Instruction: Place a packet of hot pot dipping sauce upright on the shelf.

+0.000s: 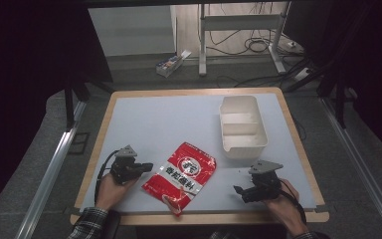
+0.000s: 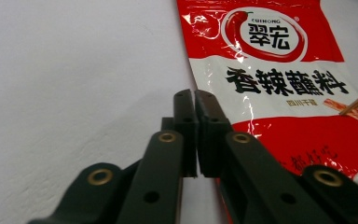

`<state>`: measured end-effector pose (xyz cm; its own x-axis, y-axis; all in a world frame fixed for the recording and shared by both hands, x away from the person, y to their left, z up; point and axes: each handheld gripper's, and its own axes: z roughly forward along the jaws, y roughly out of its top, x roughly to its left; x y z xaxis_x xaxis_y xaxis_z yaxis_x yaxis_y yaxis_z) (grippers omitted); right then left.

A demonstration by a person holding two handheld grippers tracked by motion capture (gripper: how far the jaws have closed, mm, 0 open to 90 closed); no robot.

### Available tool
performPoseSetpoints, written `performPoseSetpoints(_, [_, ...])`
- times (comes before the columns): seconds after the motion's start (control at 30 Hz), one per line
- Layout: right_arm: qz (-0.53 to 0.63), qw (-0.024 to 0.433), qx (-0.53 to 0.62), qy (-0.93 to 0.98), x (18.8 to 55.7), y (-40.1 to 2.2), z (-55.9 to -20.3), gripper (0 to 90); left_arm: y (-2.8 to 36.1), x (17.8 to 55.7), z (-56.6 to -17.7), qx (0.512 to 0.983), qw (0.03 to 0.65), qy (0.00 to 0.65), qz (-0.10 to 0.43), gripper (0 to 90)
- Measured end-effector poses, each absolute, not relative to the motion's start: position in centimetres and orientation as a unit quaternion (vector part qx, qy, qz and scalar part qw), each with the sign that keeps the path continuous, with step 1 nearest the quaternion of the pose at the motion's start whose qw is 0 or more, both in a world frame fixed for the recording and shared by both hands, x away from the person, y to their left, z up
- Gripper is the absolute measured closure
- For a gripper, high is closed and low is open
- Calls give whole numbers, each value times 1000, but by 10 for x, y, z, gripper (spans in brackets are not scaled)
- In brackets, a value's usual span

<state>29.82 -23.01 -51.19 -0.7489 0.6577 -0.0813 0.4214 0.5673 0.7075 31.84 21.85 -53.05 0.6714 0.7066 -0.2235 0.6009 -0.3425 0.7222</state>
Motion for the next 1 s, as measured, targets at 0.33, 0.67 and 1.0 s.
performPoseSetpoints(0.33, [342, 171, 308, 871, 299, -229, -513, 49, 211, 329, -537, 820, 391, 411, 71, 900])
performPoseSetpoints(0.67, [336, 174, 306, 874, 300, -228, -514, 50, 199, 335, -541, 832, 374, 407, 51, 900])
performPoseSetpoints(1.0, [334, 173, 303, 876, 300, -228, -515, 49, 192, 335, -542, 834, 383, 396, 25, 900])
